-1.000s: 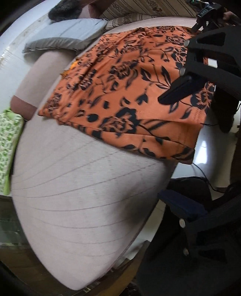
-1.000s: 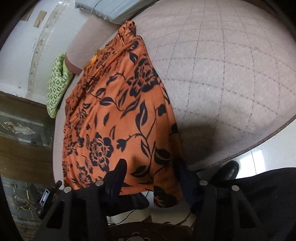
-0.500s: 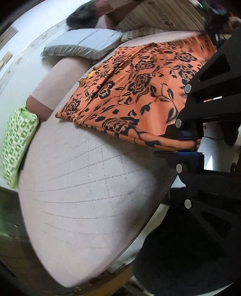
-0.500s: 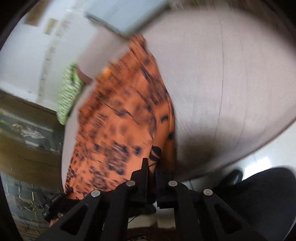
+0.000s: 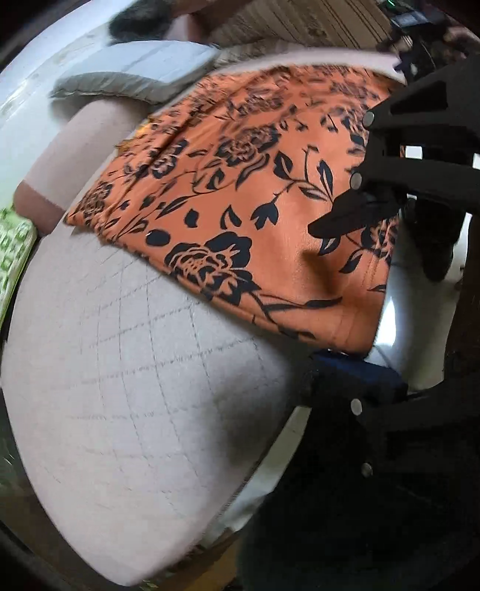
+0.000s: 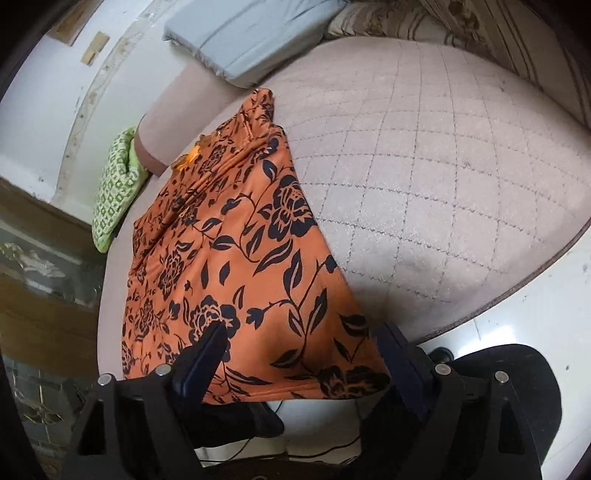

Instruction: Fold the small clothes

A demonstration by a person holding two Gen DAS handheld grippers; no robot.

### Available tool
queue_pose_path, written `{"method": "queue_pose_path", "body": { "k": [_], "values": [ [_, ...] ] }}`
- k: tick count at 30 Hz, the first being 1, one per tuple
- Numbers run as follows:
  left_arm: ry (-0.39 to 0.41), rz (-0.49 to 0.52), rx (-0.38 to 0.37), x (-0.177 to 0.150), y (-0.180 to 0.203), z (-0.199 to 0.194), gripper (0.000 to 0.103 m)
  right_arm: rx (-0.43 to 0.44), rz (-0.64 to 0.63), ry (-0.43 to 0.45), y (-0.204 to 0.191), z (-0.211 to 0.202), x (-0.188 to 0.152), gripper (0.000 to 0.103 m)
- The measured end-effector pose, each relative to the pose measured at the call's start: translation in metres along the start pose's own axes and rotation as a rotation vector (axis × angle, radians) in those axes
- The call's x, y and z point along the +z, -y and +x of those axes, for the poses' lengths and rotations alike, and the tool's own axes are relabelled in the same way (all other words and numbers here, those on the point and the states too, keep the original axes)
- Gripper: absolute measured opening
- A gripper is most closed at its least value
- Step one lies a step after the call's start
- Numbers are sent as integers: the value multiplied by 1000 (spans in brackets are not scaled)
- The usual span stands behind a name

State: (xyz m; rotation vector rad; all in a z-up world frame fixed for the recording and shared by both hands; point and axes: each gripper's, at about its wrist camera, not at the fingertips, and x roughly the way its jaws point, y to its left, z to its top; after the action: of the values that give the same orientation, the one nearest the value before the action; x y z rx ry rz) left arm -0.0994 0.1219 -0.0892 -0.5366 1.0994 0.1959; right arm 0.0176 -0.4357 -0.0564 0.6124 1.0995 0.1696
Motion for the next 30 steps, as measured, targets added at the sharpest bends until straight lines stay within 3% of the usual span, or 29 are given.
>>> {"method": "queue_pose_path", "body": {
  "k": [3, 4, 5, 6, 7, 8, 11, 15, 17, 23, 25, 30],
  "values": [
    [-38, 25, 29, 3, 3, 12, 64, -84, -45, -52, -4, 17, 4, 85],
    [-49, 13, 20, 4, 1, 15, 54, -93, -64, -78, -8, 24, 6, 84],
    [-53, -6, -13, 5, -3, 16, 20, -86, -71, -91, -7, 28, 6, 74],
    [-62, -16, -37, 5, -5, 15, 8, -76, -66, -124, -5, 36, 6, 30],
    [-62, -21, -46, 5, -7, 13, 8, -48, -57, -143, -2, 39, 5, 6],
    [-48, -17, -52, 6, -7, 9, 8, -30, -64, -146, -3, 39, 4, 3],
    [65, 0, -96, 9, -4, -24, 7, 59, -71, -136, -9, 23, 3, 3],
    [207, 11, -185, 17, 2, -64, 7, 225, -5, -42, -7, -19, 14, 3],
    [204, -23, -221, 23, 0, -65, 7, 280, 32, -12, -1, -26, 20, 3],
    [54, -82, -151, 27, -12, -26, 7, 274, 109, -32, 21, -8, 28, 3],
    [65, -70, -157, 29, -11, -32, 7, 295, 111, -26, 20, -9, 30, 3],
    [179, 21, -204, 49, 11, -69, 7, 370, 93, 19, 10, -18, 61, 3]
  ]
}}
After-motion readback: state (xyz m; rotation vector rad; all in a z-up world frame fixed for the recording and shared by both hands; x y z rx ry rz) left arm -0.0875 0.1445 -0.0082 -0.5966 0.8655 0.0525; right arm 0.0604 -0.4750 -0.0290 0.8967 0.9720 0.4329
